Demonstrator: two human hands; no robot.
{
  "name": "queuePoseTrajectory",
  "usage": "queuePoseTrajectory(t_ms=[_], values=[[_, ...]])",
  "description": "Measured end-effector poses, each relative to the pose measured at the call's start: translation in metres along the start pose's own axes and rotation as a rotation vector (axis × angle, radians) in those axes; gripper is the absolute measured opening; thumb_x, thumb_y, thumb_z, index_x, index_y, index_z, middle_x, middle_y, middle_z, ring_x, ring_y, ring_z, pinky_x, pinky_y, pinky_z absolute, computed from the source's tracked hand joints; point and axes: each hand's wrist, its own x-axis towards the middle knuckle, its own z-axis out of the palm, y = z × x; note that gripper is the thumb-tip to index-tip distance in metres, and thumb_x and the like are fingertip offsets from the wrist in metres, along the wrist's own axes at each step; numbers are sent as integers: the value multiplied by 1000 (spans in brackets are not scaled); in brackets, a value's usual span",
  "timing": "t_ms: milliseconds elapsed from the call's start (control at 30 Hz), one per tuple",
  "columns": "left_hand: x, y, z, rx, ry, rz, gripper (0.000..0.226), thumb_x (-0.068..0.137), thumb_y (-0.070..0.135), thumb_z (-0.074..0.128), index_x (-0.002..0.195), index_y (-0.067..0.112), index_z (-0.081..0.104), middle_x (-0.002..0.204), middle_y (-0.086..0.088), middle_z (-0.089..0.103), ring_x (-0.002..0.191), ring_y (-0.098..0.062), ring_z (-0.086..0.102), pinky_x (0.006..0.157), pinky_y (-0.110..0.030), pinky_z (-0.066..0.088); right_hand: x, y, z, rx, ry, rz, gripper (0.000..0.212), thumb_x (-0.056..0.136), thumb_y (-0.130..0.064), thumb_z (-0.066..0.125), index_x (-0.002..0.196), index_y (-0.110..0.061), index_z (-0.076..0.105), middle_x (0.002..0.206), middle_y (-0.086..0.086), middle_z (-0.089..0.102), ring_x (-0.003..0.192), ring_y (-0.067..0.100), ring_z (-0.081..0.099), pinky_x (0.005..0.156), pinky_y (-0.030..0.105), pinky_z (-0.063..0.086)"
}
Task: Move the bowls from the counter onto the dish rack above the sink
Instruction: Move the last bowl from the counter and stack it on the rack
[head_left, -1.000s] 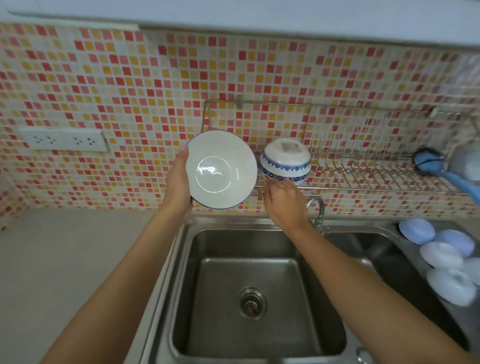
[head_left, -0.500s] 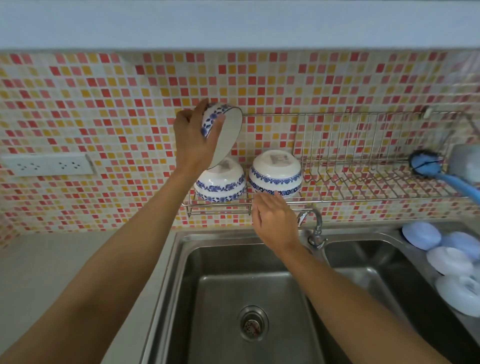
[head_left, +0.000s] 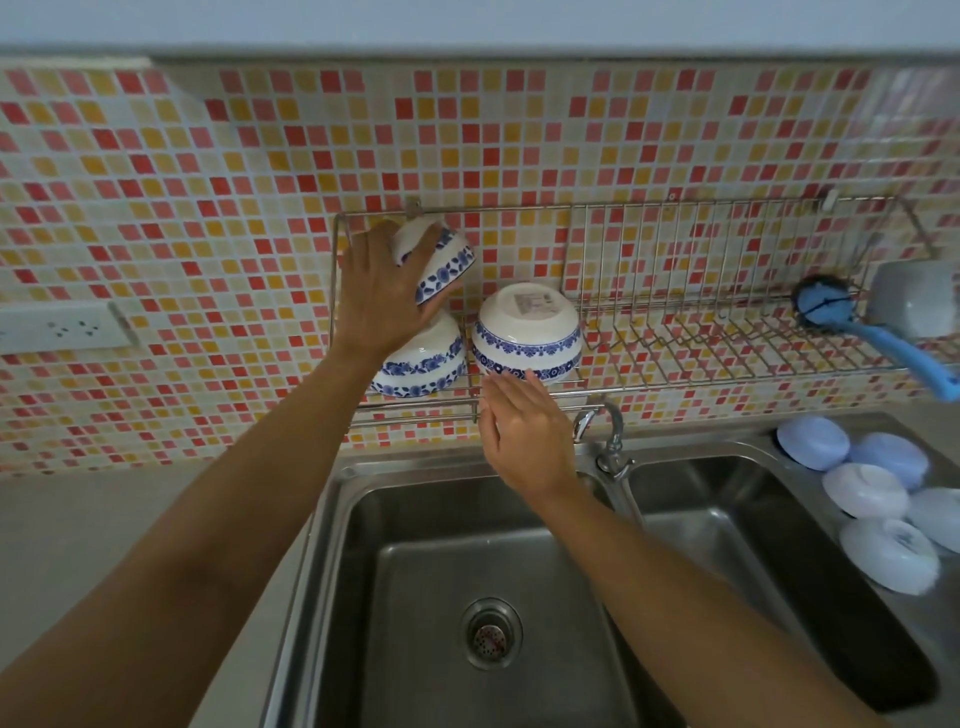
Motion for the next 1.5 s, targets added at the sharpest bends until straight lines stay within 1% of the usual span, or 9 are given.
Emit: queuePoseTrajectory(t_ms=[233,467,567,767,867,1033,1300,1400,1500], values=[[-2,-10,8,14,-38,40,62,89,65,45,130,19,55,108,-27,59,96,-40,57,86,-49,45,0,-2,1,5,7,20,34,94,-23,46,112,-8,71,110,6,73,104,15,67,108,37,42],[-24,-12,17,-18,-101,78,63,88,66,44,132,21,53,114,-26,57,98,-40,54,79,-45,44,0,0,2,11,-16,19,34,96,-23,45,113,-9,70,112,6,72,106,16,67,107,39,43],[-30,-7,18,-50,-144,114,62,88,66,42,130,21,55,114,-26,56,101,-40,52,83,-46,44,-1,0,2,14,-9,15,33,96,-23,46,113,-9,71,112,6,72,106,15,67,108,39,43],[-36,-5,14,-120,-237,85,66,88,70,36,131,23,54,113,-25,53,102,-40,50,84,-47,42,-1,-1,2,14,11,13,31,94,-21,49,111,-8,71,110,6,72,105,16,67,108,40,43],[-37,-4,10,-156,-299,84,68,88,71,31,132,25,53,113,-23,53,102,-39,49,86,-47,42,-2,-1,2,10,4,17,32,95,-21,46,112,-8,71,111,6,72,106,15,66,109,40,42],[-38,-2,4,-184,-378,83,63,88,67,33,133,26,52,115,-23,51,105,-38,47,90,-47,39,-1,-2,1,19,2,31,37,97,-23,40,111,-8,71,111,6,72,105,15,66,111,38,39],[-35,7,-10,-233,-500,15,69,81,72,39,132,27,53,117,-19,48,111,-35,44,94,-48,36,-1,-3,0,6,9,37,34,96,-23,43,110,-8,71,110,6,73,104,15,67,111,36,39],[-34,8,-15,-260,-532,13,70,76,69,55,132,27,53,119,-18,48,113,-36,43,96,-49,36,-1,-3,0,5,-2,42,35,96,-23,43,111,-8,71,111,6,72,105,15,66,112,36,38],[-37,11,-21,-279,-530,58,73,68,60,71,130,24,56,118,-20,50,110,-40,46,92,-51,42,-1,-3,0,9,-12,45,37,97,-24,41,112,-8,71,111,6,72,105,15,66,112,37,38]])
